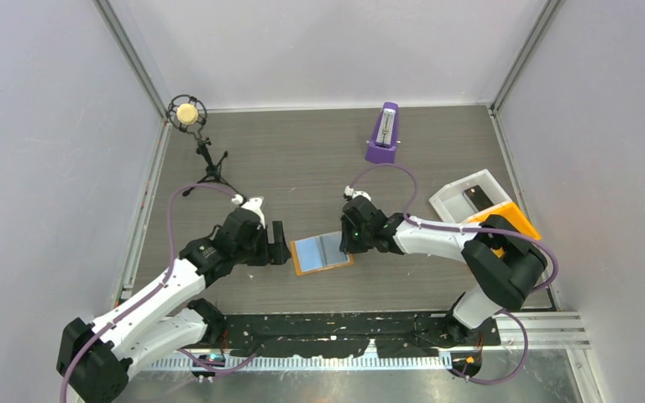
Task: Take the credit cards out of the card holder
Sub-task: Remove the credit card from the card holder.
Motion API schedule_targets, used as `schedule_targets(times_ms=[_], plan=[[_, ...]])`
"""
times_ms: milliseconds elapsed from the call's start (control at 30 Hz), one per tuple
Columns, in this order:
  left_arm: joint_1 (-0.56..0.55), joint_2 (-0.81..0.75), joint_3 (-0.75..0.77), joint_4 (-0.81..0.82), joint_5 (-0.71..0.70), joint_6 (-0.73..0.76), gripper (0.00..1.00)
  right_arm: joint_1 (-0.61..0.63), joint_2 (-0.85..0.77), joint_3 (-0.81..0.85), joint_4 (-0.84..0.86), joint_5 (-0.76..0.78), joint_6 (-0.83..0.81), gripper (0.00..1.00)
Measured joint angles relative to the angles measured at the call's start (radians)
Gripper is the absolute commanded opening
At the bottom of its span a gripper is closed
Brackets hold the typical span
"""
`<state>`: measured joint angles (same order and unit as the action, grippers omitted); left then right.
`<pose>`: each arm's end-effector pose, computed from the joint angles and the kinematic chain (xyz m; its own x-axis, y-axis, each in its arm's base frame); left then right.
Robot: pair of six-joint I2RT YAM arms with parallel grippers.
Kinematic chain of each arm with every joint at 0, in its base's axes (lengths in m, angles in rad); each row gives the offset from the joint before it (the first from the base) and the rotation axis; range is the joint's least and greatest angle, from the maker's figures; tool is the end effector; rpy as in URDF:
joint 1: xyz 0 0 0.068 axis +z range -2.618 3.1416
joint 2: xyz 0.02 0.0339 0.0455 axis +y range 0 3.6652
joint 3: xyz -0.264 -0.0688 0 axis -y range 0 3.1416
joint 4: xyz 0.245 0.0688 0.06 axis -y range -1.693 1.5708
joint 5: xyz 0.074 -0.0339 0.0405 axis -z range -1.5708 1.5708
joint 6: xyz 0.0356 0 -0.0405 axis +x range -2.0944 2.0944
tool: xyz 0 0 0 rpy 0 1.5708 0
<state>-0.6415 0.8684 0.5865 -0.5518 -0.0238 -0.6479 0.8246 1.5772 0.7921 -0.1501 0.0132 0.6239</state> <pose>0.1408 -0.1041 0.2233 -0.8263 -0.1359 -0.5466 0.1088 0.9137 -0.3916 0.2057 0.2218 0.1585 -0.8692 -0.0797 -0.4880 -0.2724 0.9008 0.3382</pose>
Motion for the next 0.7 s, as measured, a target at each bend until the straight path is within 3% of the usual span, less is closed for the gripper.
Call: schedule_targets(times_ms=[167,400,700], plan=[[0.000,0.028,0.000,0.031,0.035,-0.006,0.74,0.005,-0.041,-0.040,0.006,0.017,-0.006,0.05],[0.000,0.142,0.000,0.128,0.133,-0.027,0.57,0.006,-0.164,-0.145,-0.016,0.032,-0.012,0.05],[0.000,0.277,-0.008,0.302,0.270,-0.063,0.52,0.006,-0.318,-0.213,-0.056,0.021,0.003,0.05]])
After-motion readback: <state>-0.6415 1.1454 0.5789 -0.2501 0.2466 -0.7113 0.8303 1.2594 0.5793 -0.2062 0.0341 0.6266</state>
